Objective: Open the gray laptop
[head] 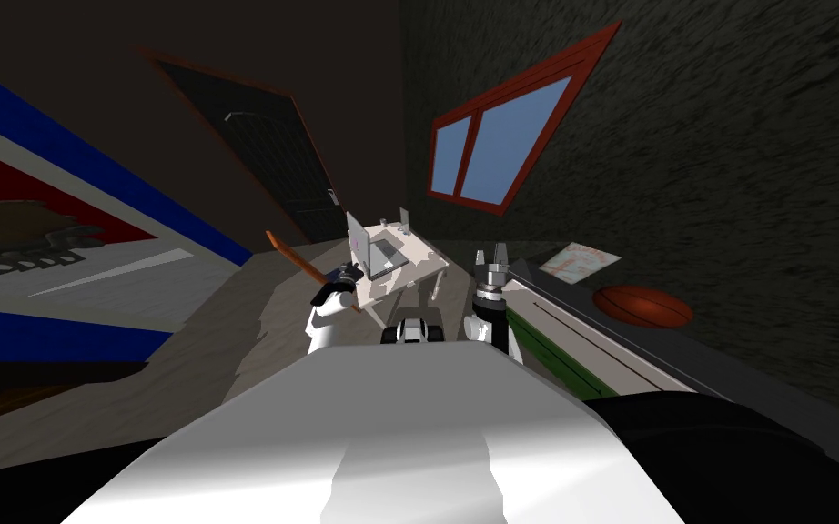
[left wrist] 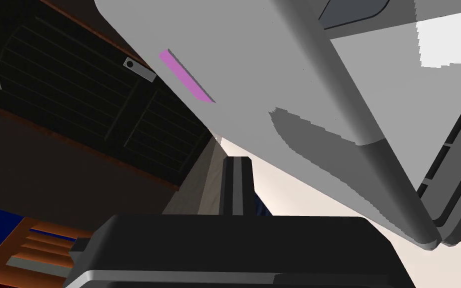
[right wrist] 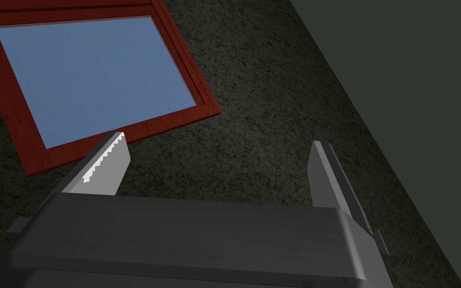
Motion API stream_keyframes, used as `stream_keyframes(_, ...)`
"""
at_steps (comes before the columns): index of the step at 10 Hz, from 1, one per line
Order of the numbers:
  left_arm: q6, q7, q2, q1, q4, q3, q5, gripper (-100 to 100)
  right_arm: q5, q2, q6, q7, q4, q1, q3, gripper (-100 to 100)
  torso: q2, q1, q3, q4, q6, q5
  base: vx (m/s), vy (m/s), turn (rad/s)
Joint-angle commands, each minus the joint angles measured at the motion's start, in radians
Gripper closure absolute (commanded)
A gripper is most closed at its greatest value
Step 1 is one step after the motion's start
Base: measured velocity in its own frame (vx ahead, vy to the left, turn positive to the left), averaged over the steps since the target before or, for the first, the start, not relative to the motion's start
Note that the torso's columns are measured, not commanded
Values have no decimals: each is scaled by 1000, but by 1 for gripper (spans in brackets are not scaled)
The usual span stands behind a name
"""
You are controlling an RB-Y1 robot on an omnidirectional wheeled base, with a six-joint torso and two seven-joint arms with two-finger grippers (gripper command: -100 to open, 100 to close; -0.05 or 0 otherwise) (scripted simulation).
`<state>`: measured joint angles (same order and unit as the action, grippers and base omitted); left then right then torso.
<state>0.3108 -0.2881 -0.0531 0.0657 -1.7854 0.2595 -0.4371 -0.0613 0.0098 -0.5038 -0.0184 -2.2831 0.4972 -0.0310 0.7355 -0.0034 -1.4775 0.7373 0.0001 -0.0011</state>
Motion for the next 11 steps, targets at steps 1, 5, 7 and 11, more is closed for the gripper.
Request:
stream_keyframes(1,77,18,-35,14,-46,21,20,100,0,0,0,0,0,0,0,0,1,2,1,0,0,1,46,-118,17)
stream_keyframes(5,173,38,-74,25,-97,47,44,100,0,0,0,0,0,0,0,0,3,4,2,1,0,1,46,-75,12)
stream_keyframes(7,212,45,-88,29,-113,56,52,100,0,0,0,0,0,0,0,0,1,3,1,0,0,1,50,-75,9)
stream_keyframes(11,174,48,-79,28,-80,51,50,-100,0,0,0,0,0,0,0,0,4,7,3,0,1,3,14,-26,16)
